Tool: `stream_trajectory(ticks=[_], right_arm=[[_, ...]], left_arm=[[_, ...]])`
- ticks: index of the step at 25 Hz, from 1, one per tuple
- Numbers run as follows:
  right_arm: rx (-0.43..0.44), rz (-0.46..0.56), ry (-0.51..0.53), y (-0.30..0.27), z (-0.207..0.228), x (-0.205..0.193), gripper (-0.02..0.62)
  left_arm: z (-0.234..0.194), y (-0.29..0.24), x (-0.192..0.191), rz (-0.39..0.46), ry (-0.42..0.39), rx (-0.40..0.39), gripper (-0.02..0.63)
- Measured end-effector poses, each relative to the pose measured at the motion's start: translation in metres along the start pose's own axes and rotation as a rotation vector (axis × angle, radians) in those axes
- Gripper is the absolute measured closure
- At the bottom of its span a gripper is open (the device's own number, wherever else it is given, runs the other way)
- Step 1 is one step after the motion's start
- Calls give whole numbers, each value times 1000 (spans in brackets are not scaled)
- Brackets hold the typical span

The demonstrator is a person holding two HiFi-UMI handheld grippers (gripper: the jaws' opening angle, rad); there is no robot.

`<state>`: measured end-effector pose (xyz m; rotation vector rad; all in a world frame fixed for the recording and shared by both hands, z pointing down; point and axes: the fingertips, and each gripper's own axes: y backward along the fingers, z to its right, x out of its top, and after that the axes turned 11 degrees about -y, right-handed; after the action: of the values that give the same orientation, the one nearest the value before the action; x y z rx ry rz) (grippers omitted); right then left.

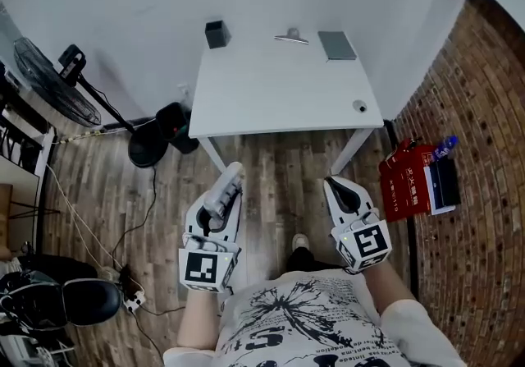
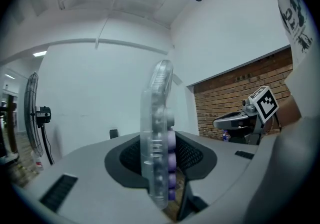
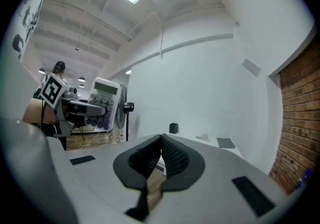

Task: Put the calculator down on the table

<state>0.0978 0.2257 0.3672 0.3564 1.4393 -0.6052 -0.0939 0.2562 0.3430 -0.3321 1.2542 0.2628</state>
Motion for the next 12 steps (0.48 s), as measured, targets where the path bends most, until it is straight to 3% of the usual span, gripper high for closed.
stream_trajectory(ticks=[7, 12], right_arm=[[39, 27, 41, -80, 109, 35, 580], [45, 11, 24, -123, 159, 43, 580]], left_arm=[[-7, -133, 16, -9, 8, 49, 457], [-12, -190, 16, -22, 14, 66, 457]])
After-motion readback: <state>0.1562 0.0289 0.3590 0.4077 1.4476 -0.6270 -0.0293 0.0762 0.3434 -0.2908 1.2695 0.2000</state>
